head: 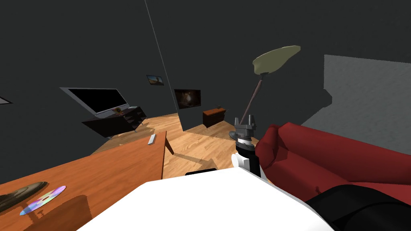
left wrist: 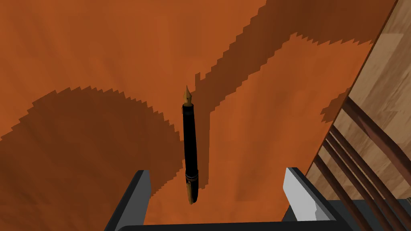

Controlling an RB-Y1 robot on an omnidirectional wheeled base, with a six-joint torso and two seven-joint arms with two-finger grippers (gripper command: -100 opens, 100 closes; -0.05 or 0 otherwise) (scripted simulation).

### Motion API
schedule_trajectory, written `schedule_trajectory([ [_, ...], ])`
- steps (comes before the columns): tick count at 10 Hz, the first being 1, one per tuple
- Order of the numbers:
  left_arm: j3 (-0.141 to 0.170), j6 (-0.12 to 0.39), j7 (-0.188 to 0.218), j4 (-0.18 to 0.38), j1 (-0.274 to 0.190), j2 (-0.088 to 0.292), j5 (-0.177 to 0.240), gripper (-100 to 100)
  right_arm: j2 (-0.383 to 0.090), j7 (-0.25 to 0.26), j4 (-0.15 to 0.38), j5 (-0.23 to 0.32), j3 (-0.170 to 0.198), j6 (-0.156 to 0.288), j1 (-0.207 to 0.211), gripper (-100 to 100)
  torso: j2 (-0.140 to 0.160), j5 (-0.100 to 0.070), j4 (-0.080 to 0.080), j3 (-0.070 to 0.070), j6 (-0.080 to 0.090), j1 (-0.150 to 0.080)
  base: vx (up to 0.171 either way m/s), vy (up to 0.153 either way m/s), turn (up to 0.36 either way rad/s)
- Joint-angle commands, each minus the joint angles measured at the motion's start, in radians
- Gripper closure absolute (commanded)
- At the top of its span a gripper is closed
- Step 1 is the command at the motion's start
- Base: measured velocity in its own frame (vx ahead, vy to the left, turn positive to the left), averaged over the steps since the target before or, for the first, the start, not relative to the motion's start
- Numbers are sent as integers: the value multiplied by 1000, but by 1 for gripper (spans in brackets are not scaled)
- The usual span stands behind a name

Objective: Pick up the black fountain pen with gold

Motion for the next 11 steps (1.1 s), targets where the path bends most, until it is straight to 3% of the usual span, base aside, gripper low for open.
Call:
schedule_trajectory([
  [1,0,0,0,0,0,0,0,-100,0,0,0,0,0,0,0,0,0,0,0,0,0,0,88,56,-29],
  [2,0,2,4,-3,-1,1,0,0,0,0,0,0,0,0,0,0,7,-1,1,4,-1,-5,19,13,-1],
  [3,14,-11,-35,13,-4,-10,3,-100,0,0,0,0,0,0,0,0,13,-2,3,7,-1,-9,51,20,98],
  [5,28,-23,-74,29,-6,-21,6,-100,0,0,0,0,0,0,0,0,12,-2,2,7,-2,-10,80,18,100],
  [9,70,-61,-190,76,-12,-54,16,-100,0,0,0,0,0,0,0,0,12,-2,2,7,-1,-10,77,24,88],
  [10,70,-61,-191,76,-12,-54,16,-100,0,0,0,0,0,0,0,0,12,-2,2,7,-1,-9,49,18,39],
  [11,84,-73,-229,92,-14,-65,19,-100,0,0,0,0,0,0,0,0,13,-2,3,8,-1,-9,53,12,92],
])
